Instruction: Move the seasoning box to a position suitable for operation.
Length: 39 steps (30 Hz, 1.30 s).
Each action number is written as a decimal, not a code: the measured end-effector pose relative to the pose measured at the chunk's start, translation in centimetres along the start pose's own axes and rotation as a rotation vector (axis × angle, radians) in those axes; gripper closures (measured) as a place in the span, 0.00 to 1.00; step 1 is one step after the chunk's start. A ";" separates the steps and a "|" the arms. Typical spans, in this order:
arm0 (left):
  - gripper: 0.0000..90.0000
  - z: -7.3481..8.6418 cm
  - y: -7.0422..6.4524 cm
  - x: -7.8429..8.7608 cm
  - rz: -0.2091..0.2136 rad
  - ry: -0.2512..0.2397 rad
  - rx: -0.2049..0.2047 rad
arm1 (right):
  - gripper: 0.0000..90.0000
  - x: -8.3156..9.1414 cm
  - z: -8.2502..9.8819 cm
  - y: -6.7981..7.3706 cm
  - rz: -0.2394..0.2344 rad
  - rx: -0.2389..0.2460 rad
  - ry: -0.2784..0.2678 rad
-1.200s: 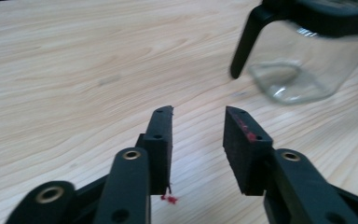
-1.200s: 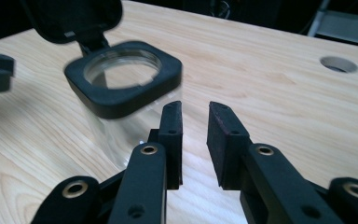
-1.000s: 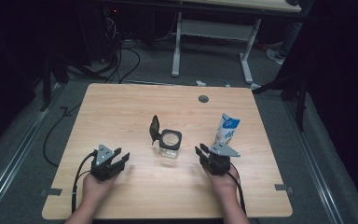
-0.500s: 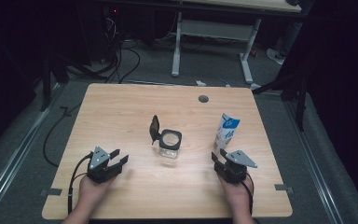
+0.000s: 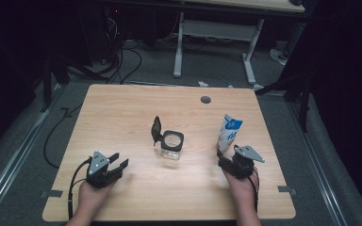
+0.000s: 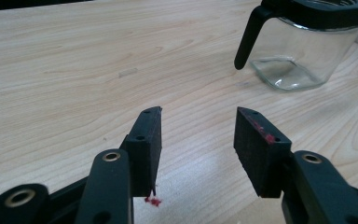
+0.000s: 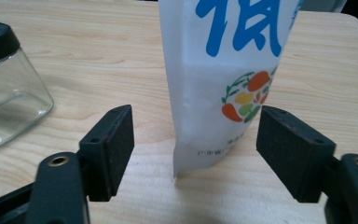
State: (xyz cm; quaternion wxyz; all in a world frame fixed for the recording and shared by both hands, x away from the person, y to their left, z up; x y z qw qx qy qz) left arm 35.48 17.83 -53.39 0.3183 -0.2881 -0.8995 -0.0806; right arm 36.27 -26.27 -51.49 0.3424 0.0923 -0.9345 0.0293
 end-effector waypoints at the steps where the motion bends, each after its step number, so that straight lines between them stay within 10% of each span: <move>1: 0.57 0.1 -0.1 0.1 -0.004 -0.001 -0.001 | 0.28 -0.3 -0.1 0.0 0.001 -0.002 0.002; 12: 0.57 1.4 0.8 1.6 -0.037 -0.011 0.028 | 0.21 -2.7 -1.7 -0.9 0.018 -0.026 0.013; 18: 0.57 1.7 1.1 2.2 -0.050 -0.015 0.044 | 0.39 -3.3 -2.1 -1.0 0.053 -0.017 0.029; 39: 0.57 0.3 -0.4 0.7 0.006 -0.015 -0.005 | 0.48 -1.1 -0.1 1.6 -0.091 0.132 0.019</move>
Point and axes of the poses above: each handheld gripper's, and its own axes: x roughly backward along the jaws, z roughly out of its underside, y roughly to its left, the point moved 2 cm from there along -x, roughly forward along the jaws, and after that the axes turned 12 degrees about y, right-handed, at the moved point
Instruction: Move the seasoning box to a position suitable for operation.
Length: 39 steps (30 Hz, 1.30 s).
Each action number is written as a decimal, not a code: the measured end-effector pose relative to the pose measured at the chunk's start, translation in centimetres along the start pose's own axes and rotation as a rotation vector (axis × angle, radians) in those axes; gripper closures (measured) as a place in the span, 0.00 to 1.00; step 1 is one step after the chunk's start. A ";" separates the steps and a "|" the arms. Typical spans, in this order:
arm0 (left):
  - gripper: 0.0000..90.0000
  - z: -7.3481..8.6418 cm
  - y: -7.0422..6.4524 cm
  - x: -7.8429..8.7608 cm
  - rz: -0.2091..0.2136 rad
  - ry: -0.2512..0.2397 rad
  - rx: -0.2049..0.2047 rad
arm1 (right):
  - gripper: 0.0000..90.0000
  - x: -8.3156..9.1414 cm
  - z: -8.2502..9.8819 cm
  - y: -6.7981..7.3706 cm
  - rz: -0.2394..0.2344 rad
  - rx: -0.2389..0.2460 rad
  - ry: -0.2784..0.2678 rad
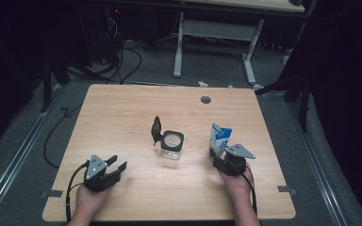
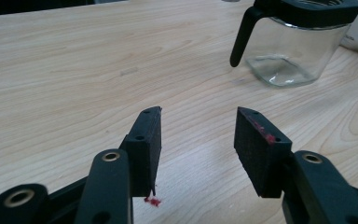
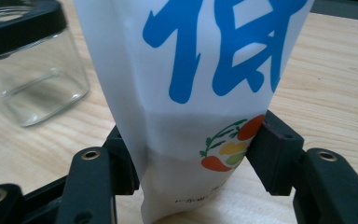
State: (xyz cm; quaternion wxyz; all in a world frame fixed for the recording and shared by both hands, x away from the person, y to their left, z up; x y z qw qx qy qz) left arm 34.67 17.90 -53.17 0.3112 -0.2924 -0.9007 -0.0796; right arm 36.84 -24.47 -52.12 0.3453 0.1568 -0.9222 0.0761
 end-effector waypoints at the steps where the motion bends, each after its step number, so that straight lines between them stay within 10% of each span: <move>1: 0.57 0.0 0.0 0.0 0.000 0.000 0.000 | 0.48 0.0 0.0 0.0 0.000 0.000 0.000; 12: 0.57 -0.8 -0.5 -1.1 0.033 -0.001 -0.013 | 0.40 0.9 1.6 0.2 0.039 -0.026 0.035; 29: 0.57 -1.0 -0.8 -1.8 0.045 0.010 -0.021 | 0.98 2.1 2.9 1.4 0.059 0.029 0.043; 39: 0.56 -1.0 -0.5 -1.9 0.033 0.014 -0.017 | 1.00 2.2 2.9 0.6 0.061 0.042 0.046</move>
Point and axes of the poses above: each handheld gripper's, and its own axes: x roughly backward along the jaws, z roughly out of its underside, y roughly to its left, the point moved 2 cm from there along -x, roughly forward along the jaws, and after that the axes turned 12 degrees about y, right-handed, at the moved point
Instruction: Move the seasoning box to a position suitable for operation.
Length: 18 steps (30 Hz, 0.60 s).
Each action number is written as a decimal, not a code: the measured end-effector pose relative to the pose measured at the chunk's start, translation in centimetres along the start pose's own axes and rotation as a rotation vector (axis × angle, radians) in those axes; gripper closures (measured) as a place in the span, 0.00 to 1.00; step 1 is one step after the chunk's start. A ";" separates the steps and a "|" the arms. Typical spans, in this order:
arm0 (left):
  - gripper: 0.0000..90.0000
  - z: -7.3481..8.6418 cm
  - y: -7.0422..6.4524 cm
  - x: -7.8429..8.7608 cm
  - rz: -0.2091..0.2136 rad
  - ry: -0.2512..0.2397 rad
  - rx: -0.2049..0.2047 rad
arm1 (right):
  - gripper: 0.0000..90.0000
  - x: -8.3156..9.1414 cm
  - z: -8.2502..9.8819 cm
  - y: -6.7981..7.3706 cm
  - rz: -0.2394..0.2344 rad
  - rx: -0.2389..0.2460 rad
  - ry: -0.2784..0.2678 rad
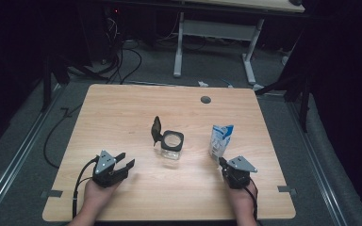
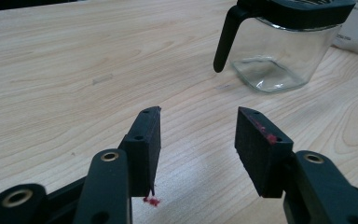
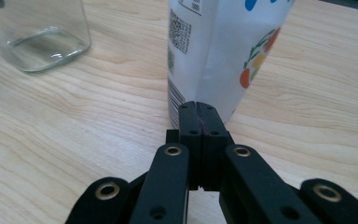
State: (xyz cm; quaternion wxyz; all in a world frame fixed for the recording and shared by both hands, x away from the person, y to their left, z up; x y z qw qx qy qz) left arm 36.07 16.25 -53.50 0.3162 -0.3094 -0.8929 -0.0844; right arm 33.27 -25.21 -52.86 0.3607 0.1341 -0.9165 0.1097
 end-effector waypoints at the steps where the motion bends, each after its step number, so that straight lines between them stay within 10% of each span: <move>1: 0.56 0.0 0.0 0.0 0.000 0.000 0.000 | 1.00 0.0 0.0 -0.2 0.003 -0.008 0.000; 13: 0.56 0.2 0.5 0.3 -0.013 -0.002 0.008 | 0.95 0.1 0.1 -1.7 -0.006 -0.046 -0.016; 18: 0.54 0.3 0.5 0.2 -0.028 0.016 -0.003 | 0.70 0.2 -0.1 -2.1 -0.037 -0.091 -0.032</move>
Point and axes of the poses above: each handheld gripper's, and its own axes: x roughly backward along the jaws, z roughly out of its underside, y roughly to its left, the point moved 2 cm from there along -x, roughly forward along the jaws, and after that the axes turned 12 degrees about y, right-handed, at the moved point
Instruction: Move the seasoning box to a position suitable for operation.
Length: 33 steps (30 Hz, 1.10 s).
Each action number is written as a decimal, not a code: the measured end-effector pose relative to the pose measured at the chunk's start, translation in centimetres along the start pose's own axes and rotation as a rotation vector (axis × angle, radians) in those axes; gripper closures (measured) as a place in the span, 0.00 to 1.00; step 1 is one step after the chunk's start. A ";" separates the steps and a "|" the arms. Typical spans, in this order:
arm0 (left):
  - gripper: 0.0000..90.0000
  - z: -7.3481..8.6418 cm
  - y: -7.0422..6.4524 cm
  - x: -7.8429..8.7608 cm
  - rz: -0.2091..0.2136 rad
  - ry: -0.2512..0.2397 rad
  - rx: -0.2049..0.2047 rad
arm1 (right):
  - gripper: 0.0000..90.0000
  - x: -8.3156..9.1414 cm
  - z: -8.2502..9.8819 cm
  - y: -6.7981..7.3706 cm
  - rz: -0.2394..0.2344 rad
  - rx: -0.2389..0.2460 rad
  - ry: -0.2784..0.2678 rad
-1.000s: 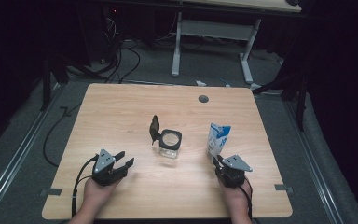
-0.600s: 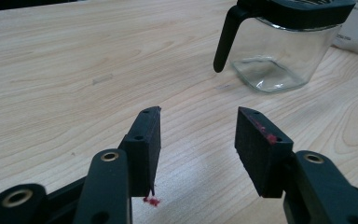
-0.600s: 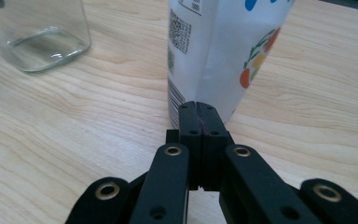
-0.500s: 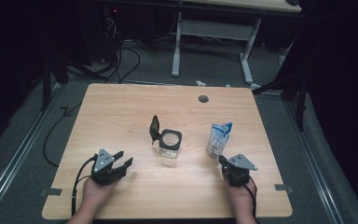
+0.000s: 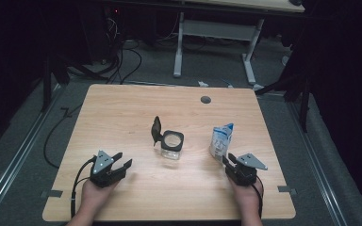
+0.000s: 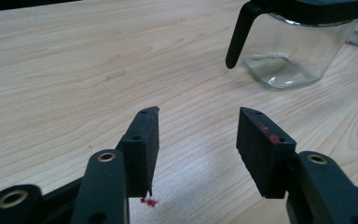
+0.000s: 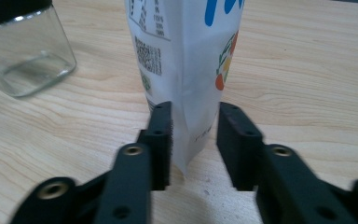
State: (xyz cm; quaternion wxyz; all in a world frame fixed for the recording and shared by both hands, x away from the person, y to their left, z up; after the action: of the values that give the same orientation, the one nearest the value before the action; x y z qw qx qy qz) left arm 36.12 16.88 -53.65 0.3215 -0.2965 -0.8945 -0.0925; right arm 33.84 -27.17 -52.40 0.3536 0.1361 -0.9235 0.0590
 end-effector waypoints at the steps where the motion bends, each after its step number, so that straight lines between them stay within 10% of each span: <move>1: 0.54 0.0 0.0 -0.1 -0.007 0.004 -0.003 | 0.66 0.0 -0.1 0.0 -0.005 -0.007 0.000; 11: 0.51 -0.5 0.7 -0.1 0.004 0.083 -0.052 | 0.37 -0.3 -1.3 0.9 -0.016 -0.006 -0.007; 33: 0.47 0.4 1.7 0.7 0.051 0.035 0.036 | 0.35 1.4 -4.9 1.3 0.032 -0.015 -0.037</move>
State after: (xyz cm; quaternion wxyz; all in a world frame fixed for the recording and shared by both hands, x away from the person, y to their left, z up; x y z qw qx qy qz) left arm 36.50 18.74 -53.51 0.3445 -0.3115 -0.8826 -0.0732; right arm 35.59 -25.22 -47.85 0.3367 0.1197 -0.9323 0.0550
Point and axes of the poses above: each handheld gripper's, and its own axes: x roughly backward along the jaws, z roughly out of its underside, y roughly to its left, the point moved 2 cm from there along -x, roughly forward along the jaws, and after that the axes turned 12 degrees about y, right-handed, at the moved point
